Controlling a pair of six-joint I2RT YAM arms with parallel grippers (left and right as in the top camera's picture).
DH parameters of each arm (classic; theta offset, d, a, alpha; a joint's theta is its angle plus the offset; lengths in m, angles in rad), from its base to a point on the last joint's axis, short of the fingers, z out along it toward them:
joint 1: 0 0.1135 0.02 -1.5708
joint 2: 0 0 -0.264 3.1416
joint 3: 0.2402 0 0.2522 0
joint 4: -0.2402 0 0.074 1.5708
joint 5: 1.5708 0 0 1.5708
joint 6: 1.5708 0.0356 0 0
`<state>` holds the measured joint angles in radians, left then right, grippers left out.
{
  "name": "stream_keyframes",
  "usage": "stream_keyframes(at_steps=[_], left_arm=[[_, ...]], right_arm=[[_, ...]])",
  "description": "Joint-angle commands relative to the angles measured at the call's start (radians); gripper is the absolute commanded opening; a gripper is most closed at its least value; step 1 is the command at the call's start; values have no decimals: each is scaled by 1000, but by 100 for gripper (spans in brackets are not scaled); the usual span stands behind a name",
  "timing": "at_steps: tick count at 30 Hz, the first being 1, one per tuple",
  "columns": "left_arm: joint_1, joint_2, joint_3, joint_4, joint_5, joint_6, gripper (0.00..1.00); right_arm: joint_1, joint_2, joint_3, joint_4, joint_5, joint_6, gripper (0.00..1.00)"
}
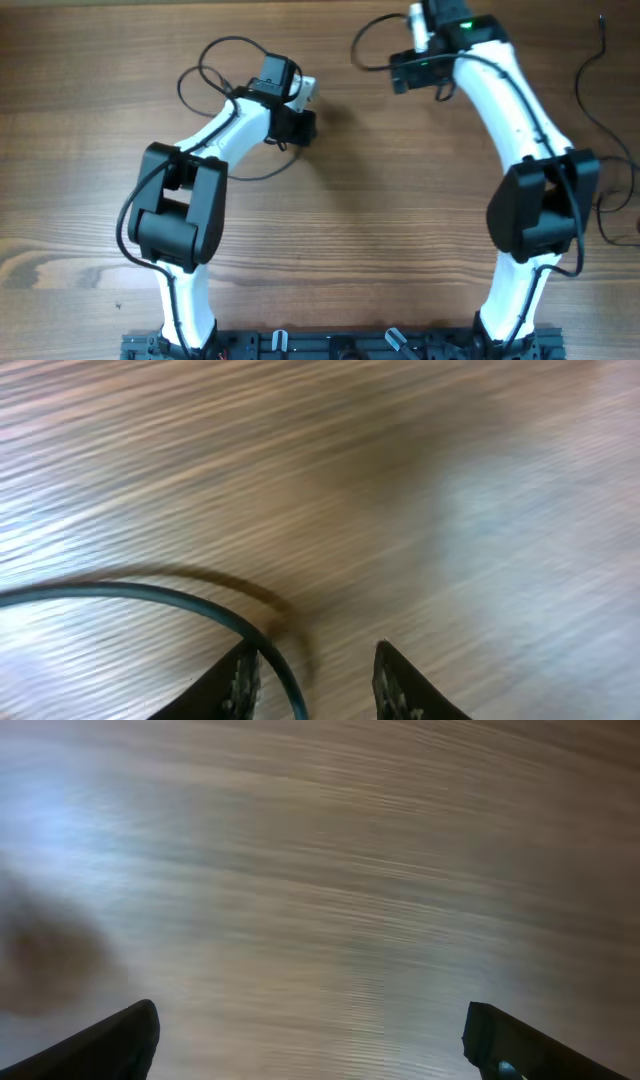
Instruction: Untangle cables
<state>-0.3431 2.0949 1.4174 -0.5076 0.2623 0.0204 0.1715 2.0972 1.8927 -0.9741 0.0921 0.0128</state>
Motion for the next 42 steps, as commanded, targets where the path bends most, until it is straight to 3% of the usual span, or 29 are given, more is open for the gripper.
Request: stream_keyframes(at_steps=[1,12,13,16,18,20,25,32,35,39,42], left_arm=[[-104,2,-6,32,48,-29,40],[-312,2,-5,157,51,-85,45],[-318,2,-5,158,51,-81,48],[-307,1,-1,162,-3,-82,68],[-259,-3,5,157,-55,-81,78],[-190,-18,11,156,-55,-81,82],[37,-81,11,135,-86,-82,85],[335,-145,11,-5,-89,-81,84],[408,-156,11,-39,-80,-79,84],[440,-159,11,-50,-68,-77,83],[439,-159,11,-50,-16,-77,82]], right_arm=[[-102,-5,-3,-23,24,41,100],[-237,-9,-3,-33,24,43,100],[-237,-9,-3,-34,24,43,100],[-238,-9,-3,-38,24,43,100],[-238,-9,-3,-38,20,42,100],[-238,-9,-3,-39,19,42,100],[-204,-8,-3,-63,-207,-14,100],[-16,-8,-4,-181,-412,-252,100],[57,-8,-32,-178,-412,-271,100],[114,-8,-153,-33,-384,-196,100],[152,-8,-223,36,-348,-259,100]])
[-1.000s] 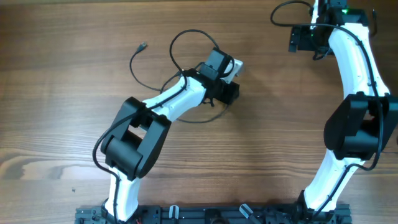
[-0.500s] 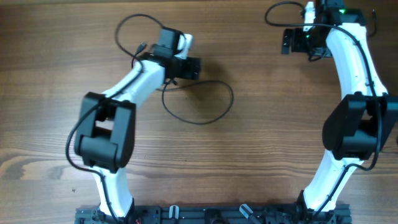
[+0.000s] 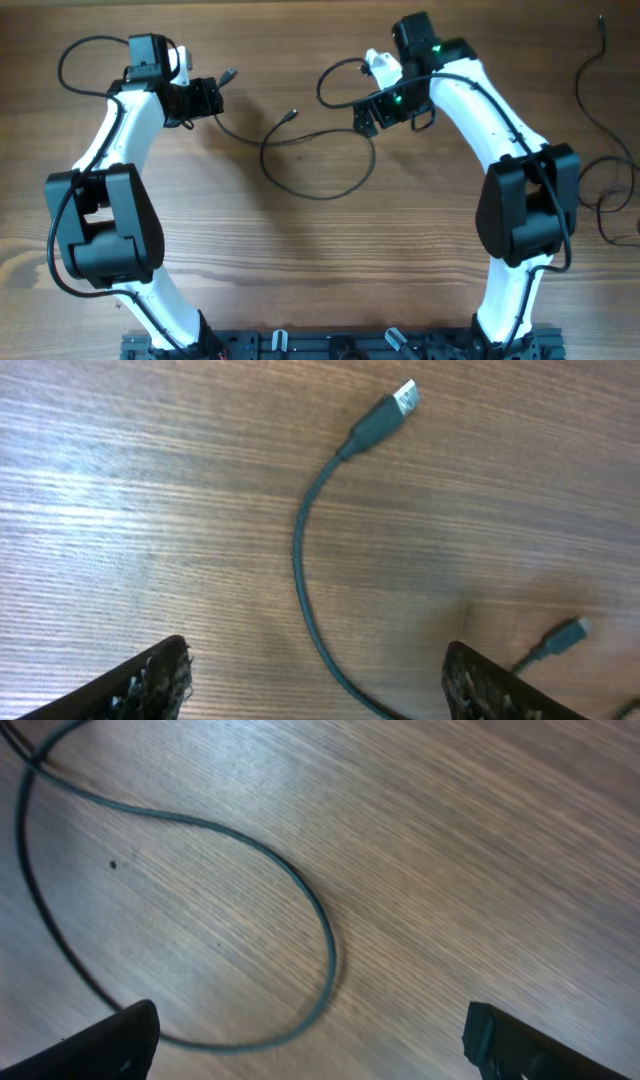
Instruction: Untangle cables
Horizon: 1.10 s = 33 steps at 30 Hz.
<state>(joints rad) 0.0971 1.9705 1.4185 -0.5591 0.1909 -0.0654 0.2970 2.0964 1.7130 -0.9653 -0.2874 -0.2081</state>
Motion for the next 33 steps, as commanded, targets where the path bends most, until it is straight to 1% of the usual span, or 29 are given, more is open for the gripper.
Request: stream_keyframes(at_steps=[1,3,5,6,8,9,12,15,17,20,23,26,29,30,33], left_arm=[[-1,-35,10,1,55,9,81],[-1,-35,10,0,56,9,81],[-1,-44,10,-6,56,9,80],[-2,-50,10,-7,60,8,80],[-5,-54,10,-8,150,8,77],[-8,-54,10,-8,164,8,77],[-46,-54,10,-7,164,10,76],[-69,-55,10,-7,165,12,76],[-82,-55,10,-6,165,12,76],[-89,-63,10,-6,202,11,76],[-89,-112,10,5,212,13,76],[-89,-153,10,3,209,61,78],[-92,-159,10,-24,209,145,81],[-95,-159,10,-44,209,190,82],[-95,-160,10,-52,210,192,87]], right_arm=[[40,-7,-58,46,102,-45,100],[73,-7,-89,88,266,-80,100],[86,-5,-89,101,303,-121,100],[86,-4,-89,101,303,-132,100],[86,3,-89,98,293,-156,100],[86,8,-89,96,286,-158,100],[88,40,-89,76,259,-146,100],[101,43,-89,79,178,-140,100],[110,43,-89,97,177,-135,100],[112,55,-89,89,177,-132,100],[115,57,-89,121,177,-129,100],[115,60,-89,122,169,-130,100],[115,60,-89,139,147,-129,100],[115,62,-89,149,146,-128,100],[115,90,-89,151,146,-127,100]])
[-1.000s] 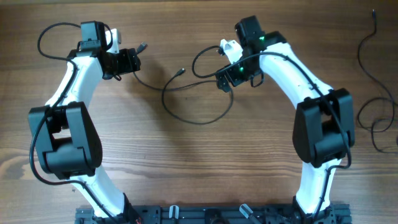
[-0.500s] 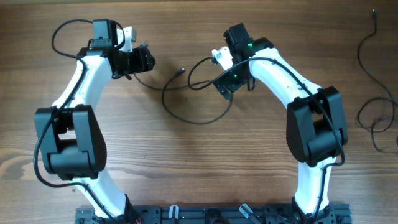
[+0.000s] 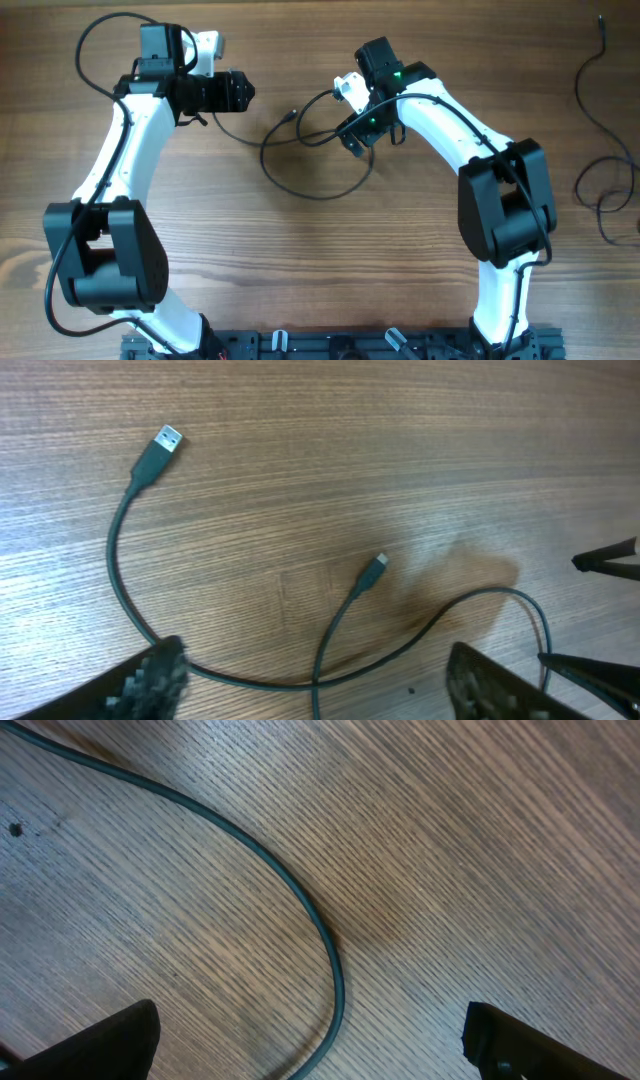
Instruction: Untangle cables
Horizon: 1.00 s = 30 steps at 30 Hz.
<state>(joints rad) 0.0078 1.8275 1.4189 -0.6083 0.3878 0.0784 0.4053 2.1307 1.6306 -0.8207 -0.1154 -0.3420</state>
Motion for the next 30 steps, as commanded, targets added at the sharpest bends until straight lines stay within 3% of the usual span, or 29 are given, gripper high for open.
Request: stream_keyframes(at_steps=[1,12,19,22,30], left_arm=[[-6,-18,9,-3,21,48,87],[-6,-160,9,-77,31,18,89],[-6,-180,9,-119,31,11,90],[-6,-180,9,-120,31,11,90],[-6,-180,9,-143,31,11,90]], right_arm=[[7,69,-8,15,-34,13,100],[7,148,-10,39,48,-14,97],[7,148,-10,19,48,5,52],[7,148,-10,-11,48,7,4],[6,24,2,-30,102,154,4]])
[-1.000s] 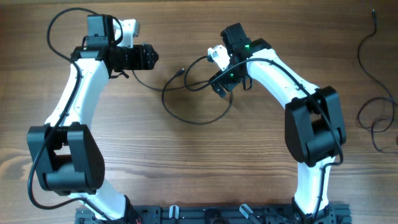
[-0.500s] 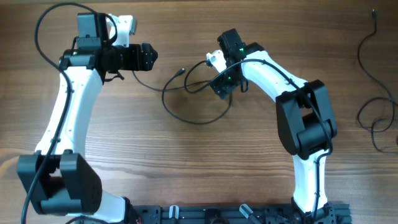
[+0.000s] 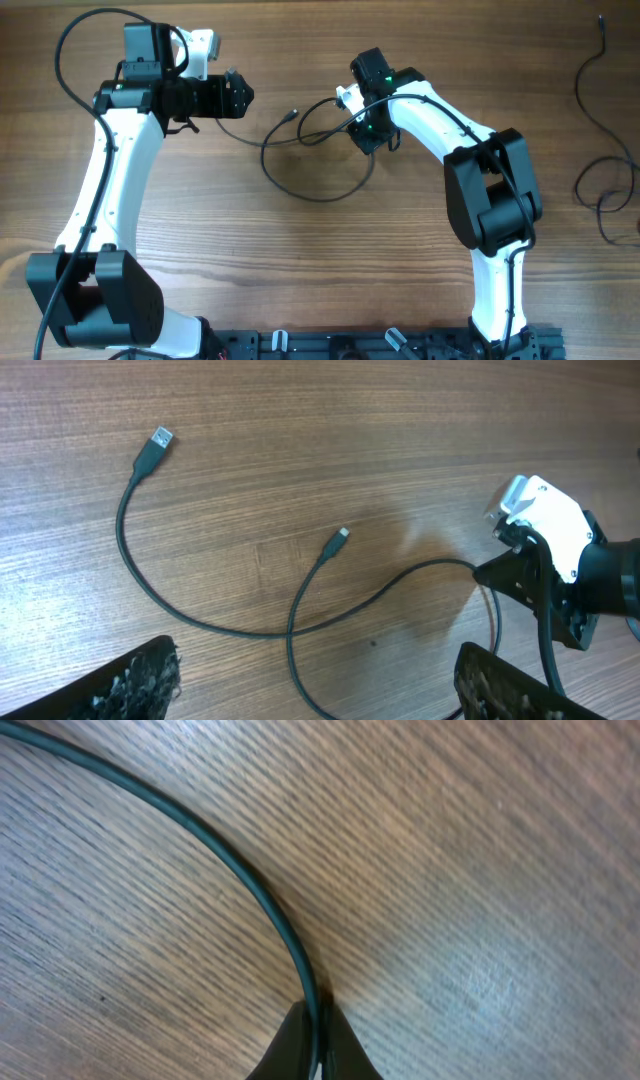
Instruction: Untangle cables
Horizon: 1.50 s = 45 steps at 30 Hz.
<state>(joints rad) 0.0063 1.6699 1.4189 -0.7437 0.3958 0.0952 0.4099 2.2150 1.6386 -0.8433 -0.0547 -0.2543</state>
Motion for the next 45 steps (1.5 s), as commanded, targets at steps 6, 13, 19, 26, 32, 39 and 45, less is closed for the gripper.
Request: stream_keyframes(at_steps=[6,13,19,26,32,39,45], left_arm=[[-5,-23,9,-62,23,-5,89],[-117,-23,9,-121,23,-5,90],[-228,-23,9,-99,23,-5,90],[-240,-23,9,-98,23,3,91],[-240,-23,9,-66,23,2,91],[-271,-23,9,-111,24,-29,91],[-408,-29,9,-85,-49,-111,90]], right_arm=[[1,-388,-6,-70,163,182,4],[-54,-756,-6,-164,371,325,4],[-309,-934,-6,-259,431,415,4],[-827,-952,-6,-119,143,489,4],[-907,-661,8,160,-151,326,4],[-907,-144,568,119,-40,300,4],[-1062,-1,785,29,154,348,4]])
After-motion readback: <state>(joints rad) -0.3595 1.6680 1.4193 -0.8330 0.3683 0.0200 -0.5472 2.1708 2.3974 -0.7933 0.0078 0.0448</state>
